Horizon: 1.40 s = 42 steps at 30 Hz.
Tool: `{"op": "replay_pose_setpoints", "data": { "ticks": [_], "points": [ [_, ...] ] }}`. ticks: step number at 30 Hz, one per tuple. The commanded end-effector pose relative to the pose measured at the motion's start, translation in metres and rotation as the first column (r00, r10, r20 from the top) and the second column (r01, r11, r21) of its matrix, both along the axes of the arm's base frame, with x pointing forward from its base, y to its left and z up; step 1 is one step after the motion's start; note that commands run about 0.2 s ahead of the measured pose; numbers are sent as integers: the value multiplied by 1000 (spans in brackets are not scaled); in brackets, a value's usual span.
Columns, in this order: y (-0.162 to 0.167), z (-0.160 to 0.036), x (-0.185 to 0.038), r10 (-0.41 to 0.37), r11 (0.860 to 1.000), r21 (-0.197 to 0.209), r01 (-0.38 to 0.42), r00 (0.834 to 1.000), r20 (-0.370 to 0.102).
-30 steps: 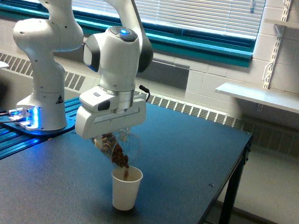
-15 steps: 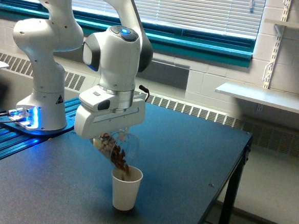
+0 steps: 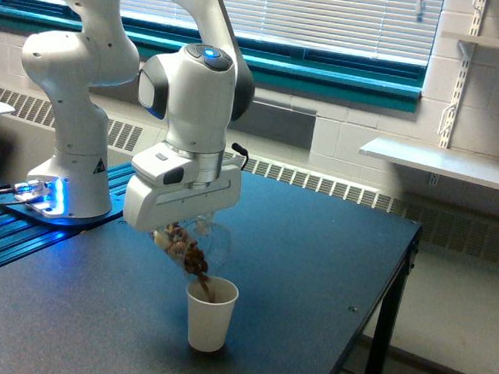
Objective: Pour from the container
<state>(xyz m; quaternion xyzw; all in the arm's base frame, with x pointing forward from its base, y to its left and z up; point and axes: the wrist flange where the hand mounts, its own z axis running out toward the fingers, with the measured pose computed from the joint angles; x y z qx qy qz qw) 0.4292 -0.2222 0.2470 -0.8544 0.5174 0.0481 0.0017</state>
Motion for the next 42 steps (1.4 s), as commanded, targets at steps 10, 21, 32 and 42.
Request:
{"op": "replay_pose_setpoints", "data": {
  "ticks": [10,21,32,42],
  "points": [
    [0,5,2,9,1000,-10,-9,1000,-15],
    [-2,5,-1,21,1000,-16,-21,999,-31],
    [-3,7,0,28,999,-22,-29,999,-36],
    [-7,13,5,27,999,-30,-28,999,-28]
  ]
}}
